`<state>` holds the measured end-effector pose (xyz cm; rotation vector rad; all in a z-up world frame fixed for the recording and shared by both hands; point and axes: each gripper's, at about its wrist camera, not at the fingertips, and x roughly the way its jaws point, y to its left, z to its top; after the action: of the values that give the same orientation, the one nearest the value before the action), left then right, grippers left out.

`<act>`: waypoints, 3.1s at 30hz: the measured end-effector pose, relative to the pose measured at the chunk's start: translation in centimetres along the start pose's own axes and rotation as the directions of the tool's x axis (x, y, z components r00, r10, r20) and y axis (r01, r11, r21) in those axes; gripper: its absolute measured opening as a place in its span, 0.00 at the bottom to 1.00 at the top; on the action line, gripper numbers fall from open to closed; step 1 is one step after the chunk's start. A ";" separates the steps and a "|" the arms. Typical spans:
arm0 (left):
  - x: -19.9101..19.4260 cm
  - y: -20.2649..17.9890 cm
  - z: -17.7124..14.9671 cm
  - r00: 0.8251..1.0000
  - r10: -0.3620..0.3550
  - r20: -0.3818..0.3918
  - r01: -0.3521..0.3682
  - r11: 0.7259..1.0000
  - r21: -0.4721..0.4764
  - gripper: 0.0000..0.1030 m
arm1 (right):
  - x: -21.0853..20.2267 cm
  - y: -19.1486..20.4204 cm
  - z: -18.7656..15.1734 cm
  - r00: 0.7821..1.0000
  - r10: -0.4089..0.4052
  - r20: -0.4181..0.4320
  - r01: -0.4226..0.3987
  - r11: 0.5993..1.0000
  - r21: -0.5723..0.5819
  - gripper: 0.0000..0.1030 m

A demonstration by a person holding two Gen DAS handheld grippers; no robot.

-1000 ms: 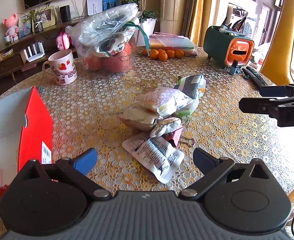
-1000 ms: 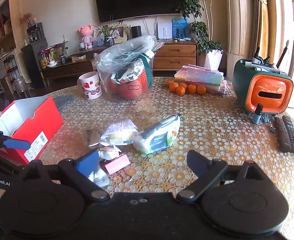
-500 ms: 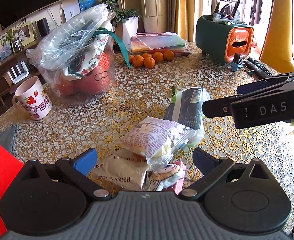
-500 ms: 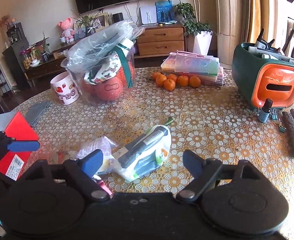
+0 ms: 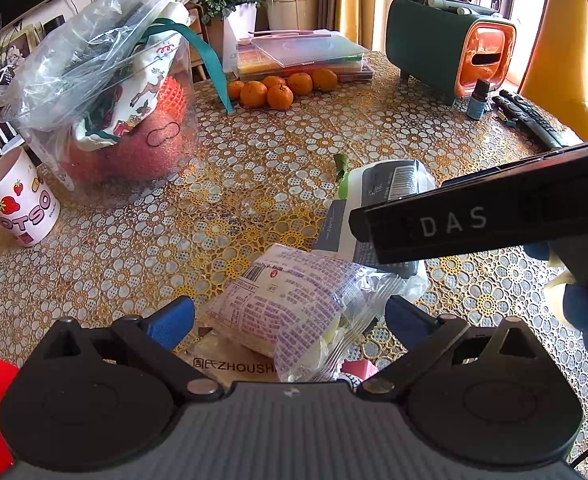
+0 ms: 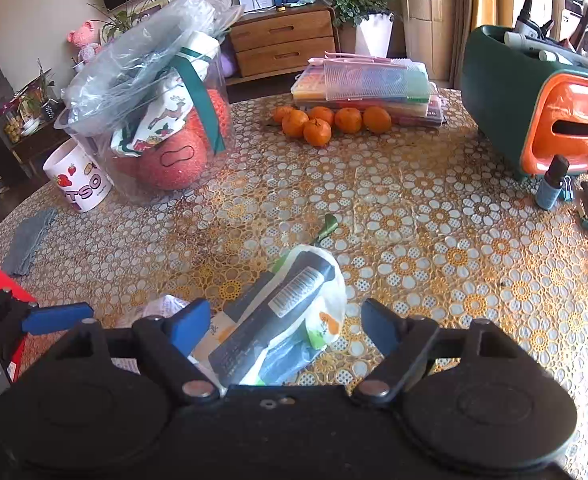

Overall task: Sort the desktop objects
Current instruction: 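Grasp the white-grey package with the right tool while the left tool grasps the purple-printed bread bag, then lift and carry the package and bread bag over the shoebox with both tools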

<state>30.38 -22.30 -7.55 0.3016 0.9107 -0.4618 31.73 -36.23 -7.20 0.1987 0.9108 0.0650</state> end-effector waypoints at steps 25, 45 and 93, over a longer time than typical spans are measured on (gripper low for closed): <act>2.8 1.0 0.7 0.998 -0.048 -0.045 0.044 0.996 -0.077 0.66 | 2.2 -3.0 -0.6 1.000 0.012 -0.022 -0.011 0.999 0.035 0.25; -1.9 2.1 1.2 1.000 -0.007 0.026 0.011 0.985 -0.169 0.44 | -4.4 -3.9 -3.2 1.000 -0.006 0.002 0.007 0.998 -0.059 0.12; -21.5 12.7 -10.3 0.986 0.063 0.153 -0.009 0.943 -0.333 0.29 | -15.8 18.5 -6.6 0.986 0.168 -0.013 -0.160 0.906 -0.391 0.12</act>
<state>18.45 -1.42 4.61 -0.0282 0.8061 -0.2869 17.33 -19.34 4.87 -0.0979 0.8403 0.3985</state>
